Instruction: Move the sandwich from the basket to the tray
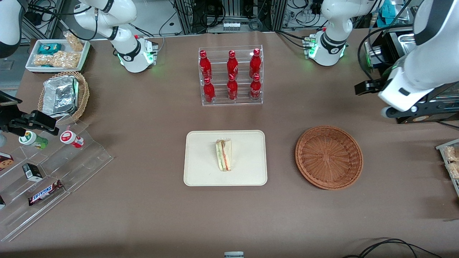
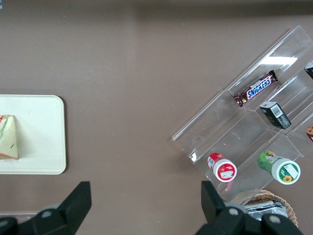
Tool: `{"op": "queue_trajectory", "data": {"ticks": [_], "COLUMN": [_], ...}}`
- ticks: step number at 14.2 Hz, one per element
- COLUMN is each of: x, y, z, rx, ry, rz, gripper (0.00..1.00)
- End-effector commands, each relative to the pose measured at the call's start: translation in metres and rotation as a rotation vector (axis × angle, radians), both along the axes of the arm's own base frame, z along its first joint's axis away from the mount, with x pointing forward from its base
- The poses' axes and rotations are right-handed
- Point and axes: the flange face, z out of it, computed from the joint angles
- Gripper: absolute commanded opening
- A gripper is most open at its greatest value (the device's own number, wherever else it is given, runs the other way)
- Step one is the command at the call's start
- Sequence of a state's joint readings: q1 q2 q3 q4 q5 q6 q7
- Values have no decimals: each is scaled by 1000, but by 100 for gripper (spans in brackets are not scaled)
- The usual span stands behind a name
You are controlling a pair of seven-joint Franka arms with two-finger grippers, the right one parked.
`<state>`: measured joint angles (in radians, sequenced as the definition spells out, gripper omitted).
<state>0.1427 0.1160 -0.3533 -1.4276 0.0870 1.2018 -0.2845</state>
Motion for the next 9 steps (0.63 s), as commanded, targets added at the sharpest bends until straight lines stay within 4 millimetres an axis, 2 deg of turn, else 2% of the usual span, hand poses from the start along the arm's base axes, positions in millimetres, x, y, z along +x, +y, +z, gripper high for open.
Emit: {"op": "queue_trajectory", "data": {"ticks": [1,3,6,9], "x": [-32,-36,-38,-39], "y": [15,14,14,15], "z": [9,23,46,45], "rx": [-51,-73,-77,-76], "ry": [-32,-46,-63,-64], "rz": [-21,-103,-122,-126], "gripper": [100,100,100,100]}}
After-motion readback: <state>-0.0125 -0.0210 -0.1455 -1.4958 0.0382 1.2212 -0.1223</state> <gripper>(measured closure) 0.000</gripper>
